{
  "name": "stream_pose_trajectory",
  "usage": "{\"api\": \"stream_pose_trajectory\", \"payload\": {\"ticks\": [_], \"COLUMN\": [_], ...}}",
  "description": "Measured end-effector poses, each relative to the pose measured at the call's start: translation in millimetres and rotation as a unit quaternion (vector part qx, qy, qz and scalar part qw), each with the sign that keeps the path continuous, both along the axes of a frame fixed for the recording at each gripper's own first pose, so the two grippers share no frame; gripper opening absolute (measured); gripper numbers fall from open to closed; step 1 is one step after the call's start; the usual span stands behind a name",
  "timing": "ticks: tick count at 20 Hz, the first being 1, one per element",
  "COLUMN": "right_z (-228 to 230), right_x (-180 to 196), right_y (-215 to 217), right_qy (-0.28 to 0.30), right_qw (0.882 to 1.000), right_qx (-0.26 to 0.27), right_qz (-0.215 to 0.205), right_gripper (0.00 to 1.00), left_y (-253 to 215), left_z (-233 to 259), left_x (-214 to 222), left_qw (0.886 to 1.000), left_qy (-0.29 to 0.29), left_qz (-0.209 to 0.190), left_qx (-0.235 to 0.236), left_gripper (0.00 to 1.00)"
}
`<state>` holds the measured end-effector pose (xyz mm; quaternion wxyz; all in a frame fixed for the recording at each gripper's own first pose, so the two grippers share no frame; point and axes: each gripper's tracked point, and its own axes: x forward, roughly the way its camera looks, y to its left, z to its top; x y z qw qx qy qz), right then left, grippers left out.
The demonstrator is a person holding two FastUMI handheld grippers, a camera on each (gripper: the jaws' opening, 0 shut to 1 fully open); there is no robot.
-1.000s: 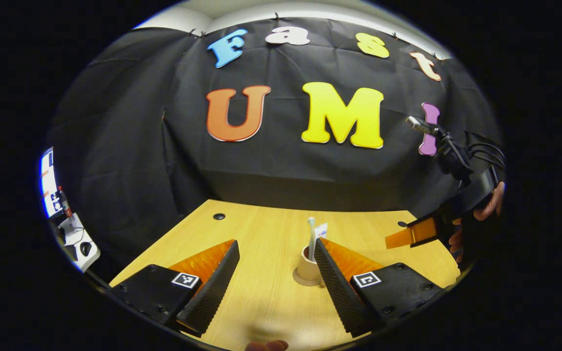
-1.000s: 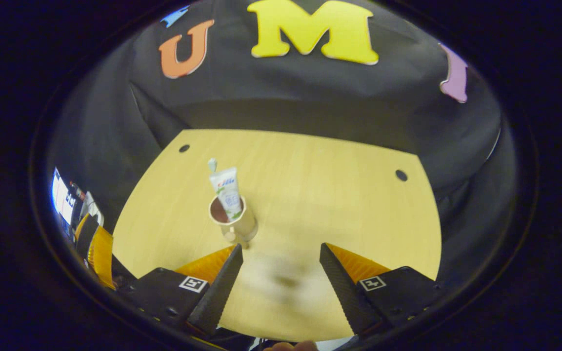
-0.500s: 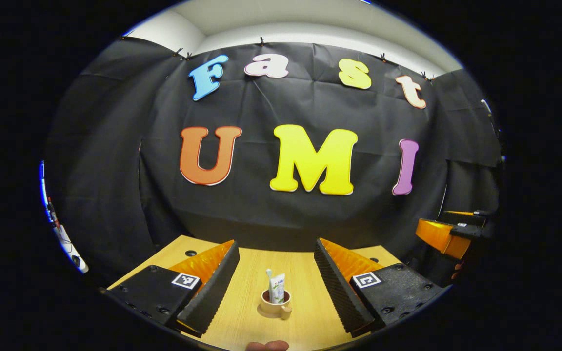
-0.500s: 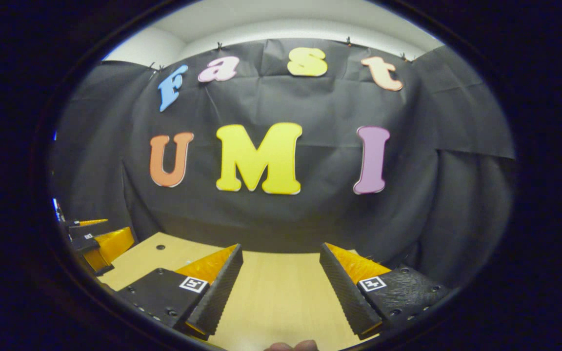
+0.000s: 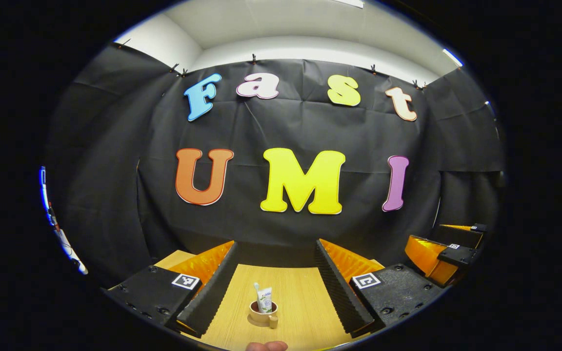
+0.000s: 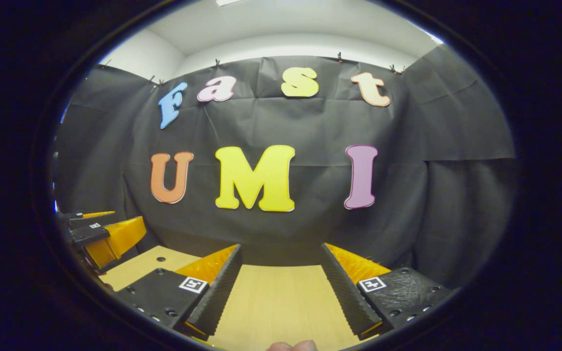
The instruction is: Put the toothbrush and toothpaste on the desktop into the cup, then pick up the cup and place it on the coaster on the desktop.
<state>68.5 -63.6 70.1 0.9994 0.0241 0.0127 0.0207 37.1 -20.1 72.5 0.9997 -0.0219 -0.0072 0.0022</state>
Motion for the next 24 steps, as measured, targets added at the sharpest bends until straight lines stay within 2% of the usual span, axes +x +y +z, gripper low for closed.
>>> {"api": "stream_pose_trajectory", "payload": {"ticks": [24], "right_z": [1], "right_x": [0], "right_y": [1], "right_qy": [-0.016], "right_qw": [1.0], "right_qx": [-0.014], "right_qz": [0.009], "right_gripper": [0.96], "left_y": [3], "left_z": [-13], "left_x": [9], "left_qw": [1.0], "left_qy": [0.017], "left_qz": [0.009], "left_qx": [0.015], "left_gripper": [0.98]}}
